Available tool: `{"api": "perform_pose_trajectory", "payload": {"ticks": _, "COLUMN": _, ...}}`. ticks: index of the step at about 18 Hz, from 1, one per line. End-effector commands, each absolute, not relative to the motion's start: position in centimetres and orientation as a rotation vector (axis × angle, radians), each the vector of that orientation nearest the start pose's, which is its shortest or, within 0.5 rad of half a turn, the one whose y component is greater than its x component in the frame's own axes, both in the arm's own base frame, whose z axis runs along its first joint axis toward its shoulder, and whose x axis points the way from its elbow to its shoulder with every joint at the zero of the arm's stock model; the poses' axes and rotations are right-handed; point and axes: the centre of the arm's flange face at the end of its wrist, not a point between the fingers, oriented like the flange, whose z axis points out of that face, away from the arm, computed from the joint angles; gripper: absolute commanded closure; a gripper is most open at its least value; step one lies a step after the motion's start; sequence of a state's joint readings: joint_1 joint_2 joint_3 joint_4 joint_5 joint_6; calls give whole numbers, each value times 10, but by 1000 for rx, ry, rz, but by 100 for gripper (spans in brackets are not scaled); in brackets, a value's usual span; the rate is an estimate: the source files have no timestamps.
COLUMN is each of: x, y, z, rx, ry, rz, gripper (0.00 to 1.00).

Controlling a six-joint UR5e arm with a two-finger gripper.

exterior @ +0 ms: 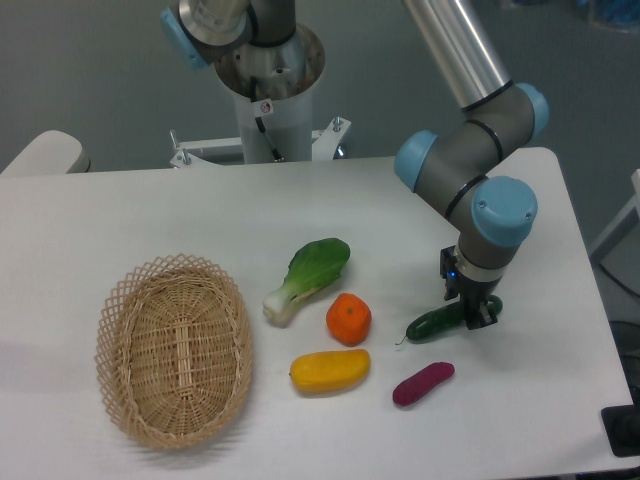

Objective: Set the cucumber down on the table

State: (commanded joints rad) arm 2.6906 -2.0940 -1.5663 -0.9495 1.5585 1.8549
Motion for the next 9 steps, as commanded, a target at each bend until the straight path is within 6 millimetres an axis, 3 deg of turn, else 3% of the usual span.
{"api": "perform_pose_trajectory", "payload": {"ticks": 2, "x": -533, "y": 418, "z": 270, "rx": -2913, "ry": 1045, "rz": 210, "gripper": 0}}
{"api": "perform_pose_trajectory", "payload": {"ticks": 9, "x": -475, "y": 491, "z": 342, "rx": -2844, "ry": 1034, "rz": 370, "gripper": 0}}
